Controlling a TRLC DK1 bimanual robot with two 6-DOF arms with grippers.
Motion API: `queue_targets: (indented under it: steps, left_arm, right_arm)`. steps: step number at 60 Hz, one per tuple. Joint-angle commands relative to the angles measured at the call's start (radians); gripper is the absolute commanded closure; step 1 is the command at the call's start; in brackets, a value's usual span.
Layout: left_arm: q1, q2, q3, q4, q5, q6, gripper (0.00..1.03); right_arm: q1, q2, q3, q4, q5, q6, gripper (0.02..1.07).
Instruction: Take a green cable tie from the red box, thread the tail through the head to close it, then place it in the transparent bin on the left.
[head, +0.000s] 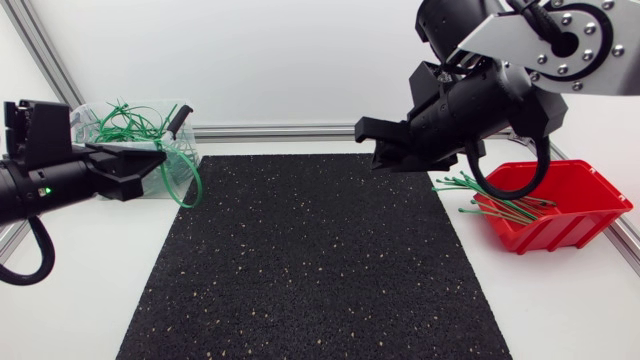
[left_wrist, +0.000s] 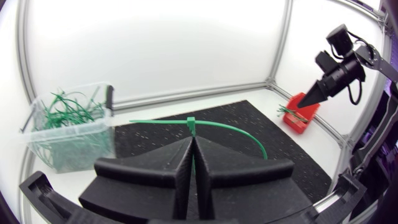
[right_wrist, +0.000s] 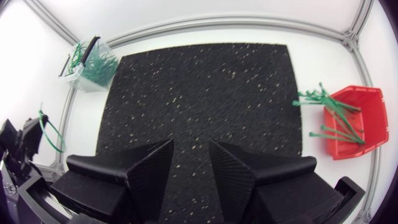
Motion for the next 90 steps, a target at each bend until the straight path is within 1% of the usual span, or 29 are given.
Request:
queue_targets:
  steps: [1,5,8,9,13,14,17,18,23,26,31,34,39,40,43,50,53,54,55,56,59,60,61,62,66,69,75,85,90]
  left_arm:
    - [0.082,0.051,0.056,0.056,-0.016,0.069,1.00]
    - [0.136,0.091,0.074,0.108,-0.029,0.092,1.00]
    - [0.174,0.140,0.085,0.197,-0.069,0.121,1.00]
    - [0.179,0.148,0.090,0.208,-0.075,0.123,1.00]
    - [0.211,0.197,0.133,0.234,-0.078,0.123,1.00]
    - [0.231,0.227,0.149,0.277,-0.086,0.124,1.00]
    - [0.251,0.273,0.175,0.334,-0.106,0.123,1.00]
    - [0.252,0.299,0.192,0.349,-0.120,0.123,1.00]
    - [0.263,0.376,0.229,0.436,-0.161,0.135,1.00]
    - [0.269,0.428,0.249,0.489,-0.186,0.141,1.00]
    - [0.269,0.517,0.304,0.529,-0.217,0.149,1.00]
    - [0.269,0.592,0.344,0.579,-0.256,0.161,1.00]
    - [0.268,0.683,0.409,0.587,-0.272,0.161,1.00]
    - [0.268,0.707,0.426,0.588,-0.278,0.161,1.00]
    - [0.268,0.755,0.455,0.599,-0.293,0.163,1.00]
    - [0.263,0.841,0.510,0.610,-0.315,0.166,1.00]
    - [0.260,0.884,0.541,0.610,-0.327,0.167,0.93]
    - [0.257,0.893,0.548,0.605,-0.330,0.169,0.86]
    - [0.257,0.898,0.550,0.605,-0.333,0.169,0.82]
    - [0.252,0.907,0.554,0.601,-0.342,0.174,0.68]
    - [0.240,0.910,0.551,0.598,-0.355,0.184,0.33]
    - [0.239,0.910,0.550,0.596,-0.355,0.184,0.18]
    - [0.237,0.910,0.550,0.594,-0.355,0.184,0.13]
    - [0.236,0.905,0.547,0.593,-0.355,0.184,0.02]
    - [0.231,0.884,0.534,0.585,-0.356,0.183,0.03]
    - [0.231,0.867,0.525,0.581,-0.356,0.184,0.03]
    - [0.226,0.818,0.496,0.567,-0.356,0.183,0.03]
    - [0.226,0.709,0.412,0.539,-0.356,0.180,0.03]
    - [0.229,0.655,0.358,0.538,-0.356,0.178,0.03]
  right_arm:
    - [-0.035,-0.024,-0.042,0.045,0.082,-0.085,0.60]
    - [-0.053,-0.041,-0.064,0.090,0.142,-0.128,0.60]
    - [-0.065,-0.061,-0.087,0.137,0.208,-0.171,0.60]
    - [-0.067,-0.066,-0.095,0.151,0.226,-0.185,0.60]
    - [-0.081,-0.090,-0.122,0.191,0.277,-0.220,0.53]
    - [-0.085,-0.099,-0.133,0.209,0.286,-0.237,0.52]
    - [-0.087,-0.119,-0.148,0.222,0.297,-0.256,0.47]
    - [-0.090,-0.130,-0.156,0.225,0.298,-0.262,0.42]
    - [-0.090,-0.168,-0.199,0.268,0.346,-0.296,0.33]
    - [-0.090,-0.190,-0.228,0.309,0.370,-0.323,0.32]
    - [-0.090,-0.217,-0.250,0.318,0.376,-0.331,0.32]
    - [-0.091,-0.233,-0.265,0.334,0.386,-0.346,0.32]
    - [-0.094,-0.254,-0.288,0.352,0.389,-0.354,0.32]
    - [-0.096,-0.262,-0.292,0.352,0.389,-0.354,0.29]
    - [-0.102,-0.276,-0.306,0.352,0.389,-0.363,0.25]
    - [-0.104,-0.299,-0.326,0.353,0.392,-0.372,0.25]
    - [-0.104,-0.316,-0.334,0.353,0.396,-0.375,0.25]
    - [-0.102,-0.320,-0.335,0.353,0.396,-0.375,0.25]
    - [-0.102,-0.323,-0.339,0.352,0.398,-0.377,0.25]
    - [-0.102,-0.328,-0.340,0.352,0.398,-0.378,0.25]
    - [-0.102,-0.342,-0.349,0.352,0.402,-0.388,0.25]
    - [-0.101,-0.346,-0.352,0.352,0.402,-0.389,0.25]
    - [-0.101,-0.348,-0.354,0.352,0.402,-0.391,0.25]
    - [-0.101,-0.357,-0.358,0.352,0.404,-0.394,0.25]
    - [-0.102,-0.371,-0.366,0.352,0.407,-0.401,0.25]
    - [-0.104,-0.380,-0.371,0.352,0.415,-0.408,0.21]
    - [-0.110,-0.406,-0.383,0.358,0.416,-0.421,0.21]
    - [-0.131,-0.464,-0.426,0.418,0.416,-0.443,0.21]
    - [-0.156,-0.509,-0.487,0.502,0.415,-0.481,0.18]
